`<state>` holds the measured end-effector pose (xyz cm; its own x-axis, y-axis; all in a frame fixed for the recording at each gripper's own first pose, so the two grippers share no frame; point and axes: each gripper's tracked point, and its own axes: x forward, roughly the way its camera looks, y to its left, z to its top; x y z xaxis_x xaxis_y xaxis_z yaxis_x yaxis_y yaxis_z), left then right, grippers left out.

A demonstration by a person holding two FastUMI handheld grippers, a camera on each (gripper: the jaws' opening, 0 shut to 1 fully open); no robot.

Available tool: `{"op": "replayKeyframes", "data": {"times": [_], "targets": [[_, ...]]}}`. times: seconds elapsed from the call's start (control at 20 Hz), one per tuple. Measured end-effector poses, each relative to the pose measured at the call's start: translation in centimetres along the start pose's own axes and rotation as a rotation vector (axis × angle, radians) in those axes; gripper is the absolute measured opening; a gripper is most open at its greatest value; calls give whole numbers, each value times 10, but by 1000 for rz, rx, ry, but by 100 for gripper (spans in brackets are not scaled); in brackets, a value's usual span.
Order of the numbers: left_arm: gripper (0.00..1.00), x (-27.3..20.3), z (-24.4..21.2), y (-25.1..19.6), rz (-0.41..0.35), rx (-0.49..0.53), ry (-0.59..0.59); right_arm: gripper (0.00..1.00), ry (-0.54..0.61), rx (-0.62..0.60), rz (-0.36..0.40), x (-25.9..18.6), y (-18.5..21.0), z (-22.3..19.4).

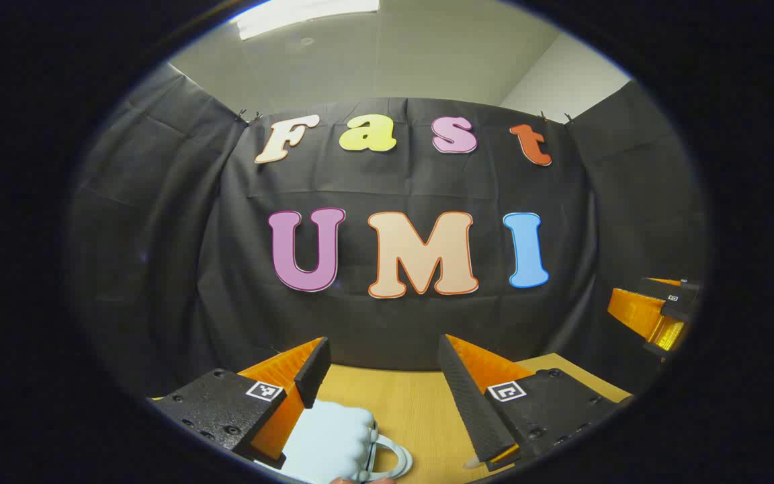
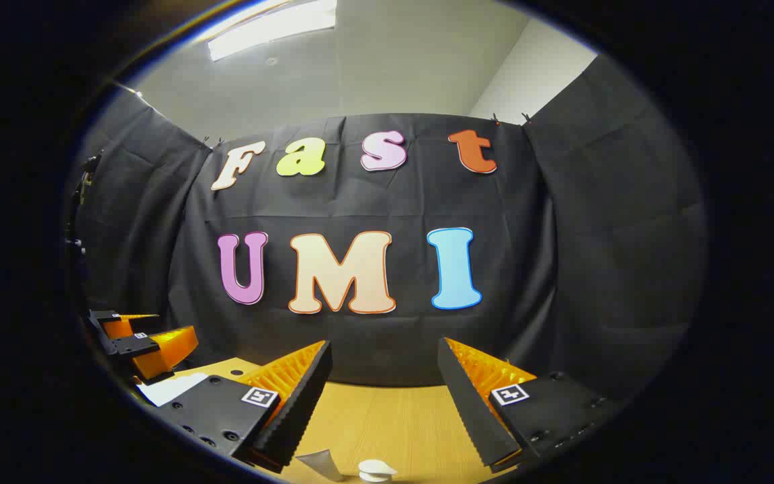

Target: First open the suitcase, pack the skin care products into it, and then close the suitcase.

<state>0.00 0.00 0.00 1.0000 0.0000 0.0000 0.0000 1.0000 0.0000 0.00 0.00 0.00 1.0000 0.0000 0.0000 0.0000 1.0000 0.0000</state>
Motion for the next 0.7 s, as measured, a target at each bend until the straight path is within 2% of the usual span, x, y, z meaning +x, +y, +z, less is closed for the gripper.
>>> {"op": "replayKeyframes", "data": {"times": [0.3, 0.5, 0.7], "targets": [[94, 1, -23, -2, -14, 6, 53, 99, 10, -22, 7, 0, 5, -4], [93, 8, -74, -10, -53, 21, 167, 99, 50, -34, 4, -2, 0, -16], [95, 15, -130, -15, -62, -11, 314, 99, 84, -69, -17, -5, -10, -25]]}}
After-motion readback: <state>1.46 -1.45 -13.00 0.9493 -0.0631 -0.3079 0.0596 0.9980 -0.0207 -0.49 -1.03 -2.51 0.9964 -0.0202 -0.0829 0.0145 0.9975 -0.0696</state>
